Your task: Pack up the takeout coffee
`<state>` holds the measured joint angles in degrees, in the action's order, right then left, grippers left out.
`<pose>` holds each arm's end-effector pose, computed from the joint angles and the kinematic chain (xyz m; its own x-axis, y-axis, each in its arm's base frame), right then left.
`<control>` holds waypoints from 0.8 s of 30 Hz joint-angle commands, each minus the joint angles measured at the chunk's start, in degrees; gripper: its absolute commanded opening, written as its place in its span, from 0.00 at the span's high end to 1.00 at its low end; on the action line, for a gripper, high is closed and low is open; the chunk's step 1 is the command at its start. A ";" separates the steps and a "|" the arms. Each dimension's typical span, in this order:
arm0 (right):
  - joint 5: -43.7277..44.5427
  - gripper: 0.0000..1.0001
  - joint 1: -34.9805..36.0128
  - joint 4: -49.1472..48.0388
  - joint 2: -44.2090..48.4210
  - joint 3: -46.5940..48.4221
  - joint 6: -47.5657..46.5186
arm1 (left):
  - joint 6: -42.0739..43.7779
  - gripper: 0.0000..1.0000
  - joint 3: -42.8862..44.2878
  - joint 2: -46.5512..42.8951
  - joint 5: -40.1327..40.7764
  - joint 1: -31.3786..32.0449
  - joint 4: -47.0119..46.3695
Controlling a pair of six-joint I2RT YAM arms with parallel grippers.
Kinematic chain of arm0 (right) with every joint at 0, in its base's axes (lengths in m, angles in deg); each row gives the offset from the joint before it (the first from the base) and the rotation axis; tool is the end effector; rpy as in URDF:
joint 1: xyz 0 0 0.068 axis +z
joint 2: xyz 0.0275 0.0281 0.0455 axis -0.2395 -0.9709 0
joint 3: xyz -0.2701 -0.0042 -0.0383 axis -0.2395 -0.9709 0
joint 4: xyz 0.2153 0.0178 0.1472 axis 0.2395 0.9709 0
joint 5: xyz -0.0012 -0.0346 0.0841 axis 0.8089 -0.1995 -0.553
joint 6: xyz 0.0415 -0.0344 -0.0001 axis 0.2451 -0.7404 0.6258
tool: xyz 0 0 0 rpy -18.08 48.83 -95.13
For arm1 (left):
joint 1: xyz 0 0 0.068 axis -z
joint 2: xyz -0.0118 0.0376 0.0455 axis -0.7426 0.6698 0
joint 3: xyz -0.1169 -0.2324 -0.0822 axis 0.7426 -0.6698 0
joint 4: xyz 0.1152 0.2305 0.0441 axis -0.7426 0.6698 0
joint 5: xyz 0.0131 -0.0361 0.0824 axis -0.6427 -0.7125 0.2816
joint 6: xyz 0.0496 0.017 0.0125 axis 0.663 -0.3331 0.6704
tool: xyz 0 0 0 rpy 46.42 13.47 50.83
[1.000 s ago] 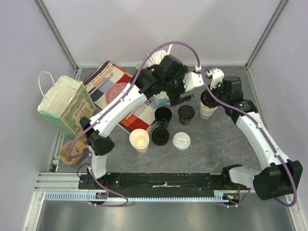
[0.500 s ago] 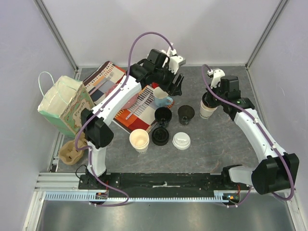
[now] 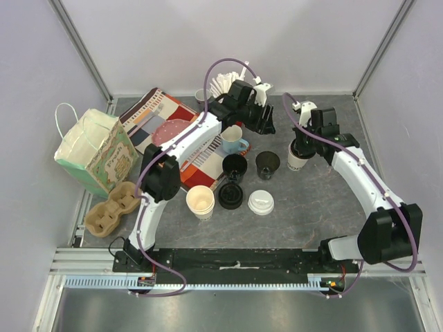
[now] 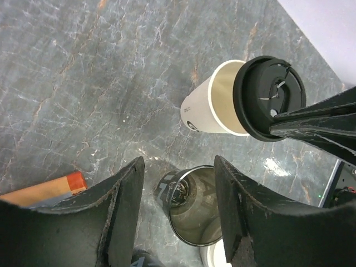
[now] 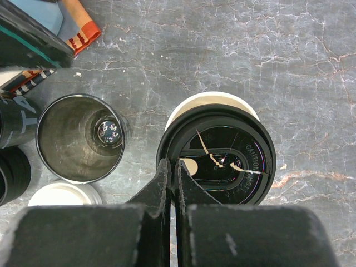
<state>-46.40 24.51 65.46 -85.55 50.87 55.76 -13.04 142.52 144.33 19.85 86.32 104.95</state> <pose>0.2872 0.0573 0.2999 -0.6588 -0.1994 -0.7254 -0.2970 0.9548 0.0072 0.3937 -0.3314 0.3049 -0.5557 0.2597 -0.7898 0.7671 0.5265 -0.3666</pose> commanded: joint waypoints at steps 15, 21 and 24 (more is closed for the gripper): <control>-0.10 1.00 -0.28 0.57 -6.99 5.12 -0.91 | -1.86 0.40 4.89 2.66 -1.07 0.13 -2.92; -0.37 1.00 -0.11 -0.13 -7.34 4.15 -0.74 | -1.16 0.41 4.54 2.31 -1.42 0.13 -2.57; -0.37 1.00 -0.11 0.31 -8.13 4.24 -0.47 | -1.16 0.41 4.45 2.13 -1.60 0.13 -2.66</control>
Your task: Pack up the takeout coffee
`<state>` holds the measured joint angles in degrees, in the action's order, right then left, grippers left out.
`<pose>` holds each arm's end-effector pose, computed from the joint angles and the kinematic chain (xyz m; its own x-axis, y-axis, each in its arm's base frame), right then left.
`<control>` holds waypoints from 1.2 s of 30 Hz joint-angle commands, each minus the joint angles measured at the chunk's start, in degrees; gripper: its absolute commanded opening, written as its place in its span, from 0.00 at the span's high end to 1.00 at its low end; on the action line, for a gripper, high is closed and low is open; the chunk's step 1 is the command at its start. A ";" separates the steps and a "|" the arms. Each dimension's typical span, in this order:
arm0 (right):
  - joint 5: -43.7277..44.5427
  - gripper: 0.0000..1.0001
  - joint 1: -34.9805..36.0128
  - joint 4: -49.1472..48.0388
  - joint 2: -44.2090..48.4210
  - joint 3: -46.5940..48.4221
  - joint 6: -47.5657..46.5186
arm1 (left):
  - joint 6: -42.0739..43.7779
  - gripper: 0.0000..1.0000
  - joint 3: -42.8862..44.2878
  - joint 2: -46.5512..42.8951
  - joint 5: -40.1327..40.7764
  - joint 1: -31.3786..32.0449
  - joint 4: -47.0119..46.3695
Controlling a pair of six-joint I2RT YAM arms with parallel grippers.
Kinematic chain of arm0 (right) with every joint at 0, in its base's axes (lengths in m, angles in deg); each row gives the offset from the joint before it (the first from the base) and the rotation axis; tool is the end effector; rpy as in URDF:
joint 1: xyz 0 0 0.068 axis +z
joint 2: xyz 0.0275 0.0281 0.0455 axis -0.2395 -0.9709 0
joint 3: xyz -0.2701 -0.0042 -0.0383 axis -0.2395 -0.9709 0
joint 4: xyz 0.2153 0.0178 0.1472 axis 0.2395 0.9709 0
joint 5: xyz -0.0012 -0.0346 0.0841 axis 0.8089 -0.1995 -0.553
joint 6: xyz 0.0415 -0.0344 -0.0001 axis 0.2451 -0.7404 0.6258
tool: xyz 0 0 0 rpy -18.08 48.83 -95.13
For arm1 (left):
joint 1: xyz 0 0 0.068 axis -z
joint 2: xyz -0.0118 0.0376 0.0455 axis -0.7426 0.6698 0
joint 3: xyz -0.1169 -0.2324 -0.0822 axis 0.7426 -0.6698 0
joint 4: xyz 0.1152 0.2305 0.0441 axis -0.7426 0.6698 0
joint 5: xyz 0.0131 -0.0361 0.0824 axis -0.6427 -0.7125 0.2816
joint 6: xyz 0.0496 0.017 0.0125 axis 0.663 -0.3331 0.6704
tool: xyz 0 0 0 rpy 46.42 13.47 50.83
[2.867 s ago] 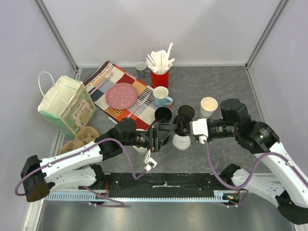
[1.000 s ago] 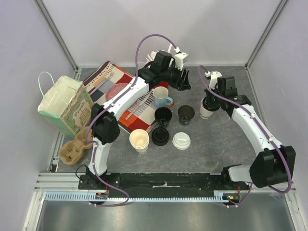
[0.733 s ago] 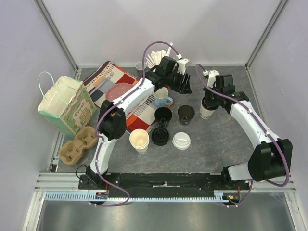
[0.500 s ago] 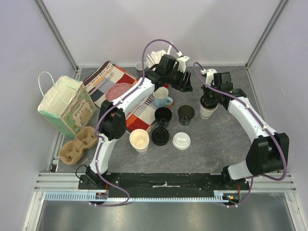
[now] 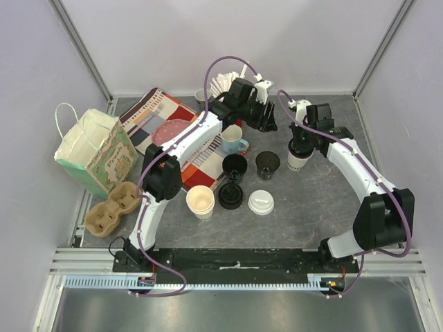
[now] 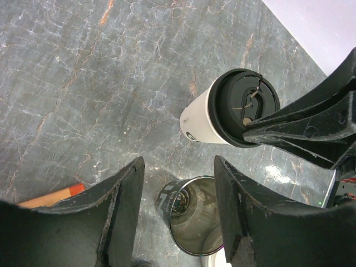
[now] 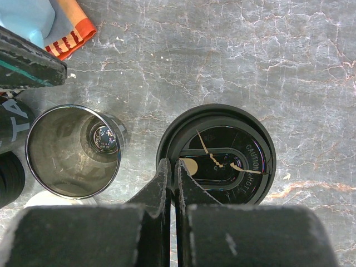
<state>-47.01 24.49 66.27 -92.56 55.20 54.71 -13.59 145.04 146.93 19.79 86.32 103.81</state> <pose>0.3137 0.0626 0.2887 -0.6949 -0.2244 -0.6832 -0.3157 0.9488 0.0095 0.4019 -0.3380 0.2989 -0.5516 0.2457 -0.7971 0.7675 0.5238 -0.3696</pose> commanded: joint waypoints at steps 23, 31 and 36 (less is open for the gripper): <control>1.65 1.00 -0.26 0.02 1.96 -0.88 1.02 | 0.53 0.40 1.15 -1.79 -2.24 0.13 -1.61; 1.56 1.00 -0.09 0.29 3.80 -0.79 1.46 | 0.97 0.40 1.14 -1.97 -2.06 0.21 -1.61; 0.95 1.00 -0.09 -0.15 4.07 -1.49 1.54 | 0.80 0.40 1.23 -1.79 -2.32 0.30 -1.87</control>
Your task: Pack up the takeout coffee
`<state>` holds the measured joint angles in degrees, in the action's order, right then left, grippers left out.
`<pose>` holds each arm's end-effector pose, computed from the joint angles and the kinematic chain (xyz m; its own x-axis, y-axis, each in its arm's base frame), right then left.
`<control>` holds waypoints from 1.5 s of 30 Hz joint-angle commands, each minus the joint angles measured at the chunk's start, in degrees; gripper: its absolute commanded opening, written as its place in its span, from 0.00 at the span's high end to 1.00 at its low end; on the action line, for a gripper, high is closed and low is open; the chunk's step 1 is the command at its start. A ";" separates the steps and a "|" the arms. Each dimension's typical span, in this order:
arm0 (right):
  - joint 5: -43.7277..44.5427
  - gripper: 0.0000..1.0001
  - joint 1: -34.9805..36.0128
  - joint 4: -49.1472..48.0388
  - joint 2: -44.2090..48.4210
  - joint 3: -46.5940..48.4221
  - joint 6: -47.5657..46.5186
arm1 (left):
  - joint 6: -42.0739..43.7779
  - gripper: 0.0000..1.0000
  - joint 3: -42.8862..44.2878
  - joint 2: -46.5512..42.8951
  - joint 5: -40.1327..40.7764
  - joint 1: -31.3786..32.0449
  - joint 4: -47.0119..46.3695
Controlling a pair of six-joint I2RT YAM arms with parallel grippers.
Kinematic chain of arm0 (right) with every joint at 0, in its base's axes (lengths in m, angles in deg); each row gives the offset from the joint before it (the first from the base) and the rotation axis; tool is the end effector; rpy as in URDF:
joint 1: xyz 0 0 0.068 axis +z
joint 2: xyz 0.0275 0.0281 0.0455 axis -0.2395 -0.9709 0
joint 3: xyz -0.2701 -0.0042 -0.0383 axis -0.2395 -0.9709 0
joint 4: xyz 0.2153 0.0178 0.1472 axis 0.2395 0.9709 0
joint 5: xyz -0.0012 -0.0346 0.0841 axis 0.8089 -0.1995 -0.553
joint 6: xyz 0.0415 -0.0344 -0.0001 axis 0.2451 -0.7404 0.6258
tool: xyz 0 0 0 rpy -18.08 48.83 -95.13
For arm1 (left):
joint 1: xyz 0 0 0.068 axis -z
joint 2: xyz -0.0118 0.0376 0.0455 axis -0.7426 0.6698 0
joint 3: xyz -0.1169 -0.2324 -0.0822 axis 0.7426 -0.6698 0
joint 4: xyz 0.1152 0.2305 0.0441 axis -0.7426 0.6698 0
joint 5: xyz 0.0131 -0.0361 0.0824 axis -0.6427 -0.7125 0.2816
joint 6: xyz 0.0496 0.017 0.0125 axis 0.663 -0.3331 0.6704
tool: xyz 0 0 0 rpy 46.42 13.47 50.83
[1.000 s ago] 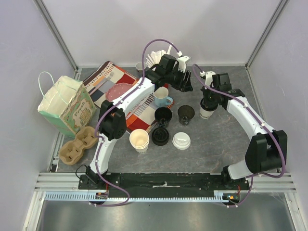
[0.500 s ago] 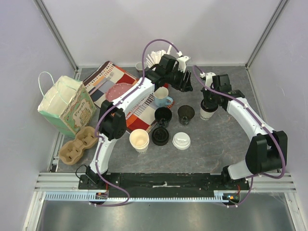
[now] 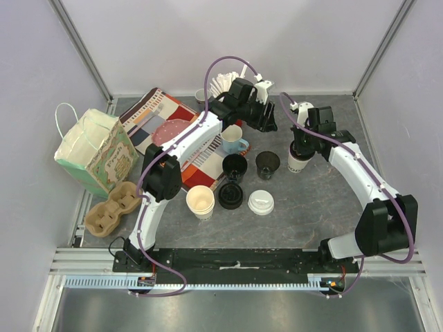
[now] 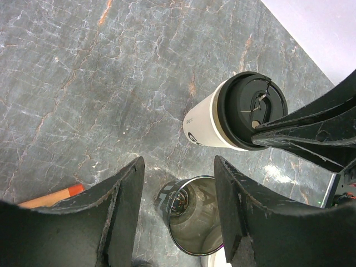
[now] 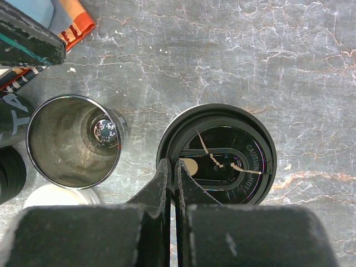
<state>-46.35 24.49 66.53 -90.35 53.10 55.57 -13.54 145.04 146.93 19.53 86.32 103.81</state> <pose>0.3037 0.0603 0.2877 -0.7019 -0.2106 -0.6805 -0.2978 0.9546 0.0117 0.4018 -0.3380 0.2990 -0.5511 0.2468 -0.7971 0.7694 0.5200 -0.3710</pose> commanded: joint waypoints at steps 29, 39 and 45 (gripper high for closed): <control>-2.52 1.00 -0.70 -4.46 2.04 -2.65 0.25 | 2.16 0.40 0.27 -2.76 -2.24 0.92 -1.87; -1.03 1.00 -0.70 -4.37 0.37 -1.77 -0.54 | 2.51 0.40 0.18 -2.58 -2.50 1.01 -1.87; -0.94 1.00 -0.70 -4.63 -0.16 -2.21 -0.71 | 3.04 0.40 0.35 -2.67 -2.32 1.01 -1.78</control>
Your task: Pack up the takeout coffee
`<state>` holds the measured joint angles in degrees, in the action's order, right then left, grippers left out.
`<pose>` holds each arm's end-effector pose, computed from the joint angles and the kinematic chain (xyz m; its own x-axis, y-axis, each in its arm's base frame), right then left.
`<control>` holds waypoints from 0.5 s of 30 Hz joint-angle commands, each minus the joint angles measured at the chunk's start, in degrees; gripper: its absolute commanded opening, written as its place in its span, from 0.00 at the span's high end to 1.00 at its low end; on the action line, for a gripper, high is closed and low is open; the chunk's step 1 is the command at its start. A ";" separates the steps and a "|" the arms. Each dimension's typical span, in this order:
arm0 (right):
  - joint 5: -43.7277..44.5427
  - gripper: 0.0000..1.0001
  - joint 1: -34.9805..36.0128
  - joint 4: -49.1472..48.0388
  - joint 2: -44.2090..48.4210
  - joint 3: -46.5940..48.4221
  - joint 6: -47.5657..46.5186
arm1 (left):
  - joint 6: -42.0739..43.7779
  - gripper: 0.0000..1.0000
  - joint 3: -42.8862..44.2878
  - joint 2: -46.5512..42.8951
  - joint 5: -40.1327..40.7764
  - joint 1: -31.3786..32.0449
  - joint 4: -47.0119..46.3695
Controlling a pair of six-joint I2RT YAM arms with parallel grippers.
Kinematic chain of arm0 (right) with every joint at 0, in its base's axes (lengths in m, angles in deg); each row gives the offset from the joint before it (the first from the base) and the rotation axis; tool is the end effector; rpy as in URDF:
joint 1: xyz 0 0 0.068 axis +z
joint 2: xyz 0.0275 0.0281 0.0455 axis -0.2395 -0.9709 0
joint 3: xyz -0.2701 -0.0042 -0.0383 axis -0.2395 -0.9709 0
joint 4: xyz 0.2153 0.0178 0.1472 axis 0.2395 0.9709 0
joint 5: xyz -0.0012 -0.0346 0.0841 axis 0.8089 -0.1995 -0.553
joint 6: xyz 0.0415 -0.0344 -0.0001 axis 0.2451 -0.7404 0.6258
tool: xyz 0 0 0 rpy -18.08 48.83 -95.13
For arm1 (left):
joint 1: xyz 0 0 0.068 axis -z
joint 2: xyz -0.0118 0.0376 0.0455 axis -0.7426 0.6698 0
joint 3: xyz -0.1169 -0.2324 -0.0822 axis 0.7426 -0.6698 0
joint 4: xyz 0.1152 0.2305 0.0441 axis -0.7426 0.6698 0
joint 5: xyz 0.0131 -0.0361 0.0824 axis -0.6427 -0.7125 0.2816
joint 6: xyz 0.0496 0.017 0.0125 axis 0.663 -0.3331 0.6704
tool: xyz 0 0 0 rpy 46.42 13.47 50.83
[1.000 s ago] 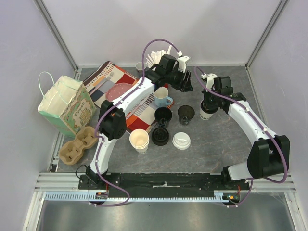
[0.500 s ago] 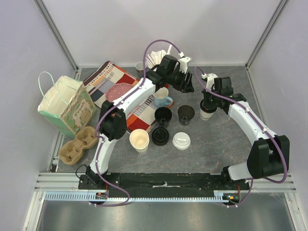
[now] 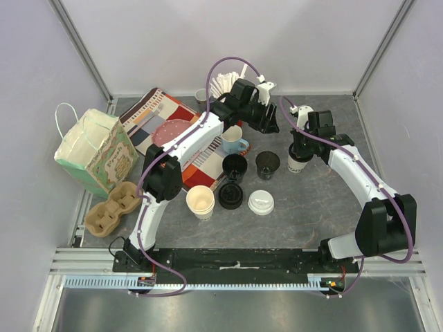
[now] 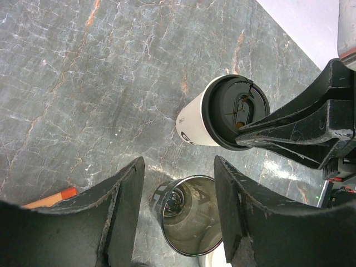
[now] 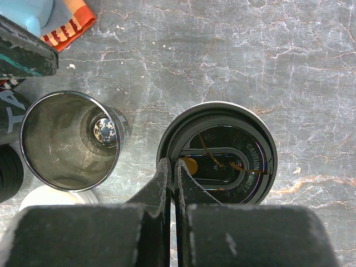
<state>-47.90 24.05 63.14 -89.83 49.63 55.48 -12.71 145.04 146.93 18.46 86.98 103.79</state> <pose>0.3015 0.0585 0.2751 -0.6964 -0.2053 -0.6876 -0.3092 0.9506 0.0293 0.3973 -0.3430 0.2991 -0.5376 0.2626 -0.8012 0.7889 0.4920 -0.3681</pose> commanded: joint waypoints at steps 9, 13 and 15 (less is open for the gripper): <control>1.14 1.00 -0.62 -1.51 -0.95 1.53 -0.45 | 2.29 0.40 0.27 -2.49 -1.52 0.35 -1.85; 0.35 1.00 -0.62 -1.59 -0.77 1.18 -0.54 | 2.38 0.40 0.27 -2.49 -1.52 0.35 -1.85; 0.26 0.98 -0.62 -1.51 -0.68 0.92 -0.54 | 2.38 0.40 0.27 -2.41 -1.52 0.35 -1.76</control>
<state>-47.49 23.70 62.48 -90.59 49.63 55.30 -12.43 145.02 146.93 18.37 86.98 103.79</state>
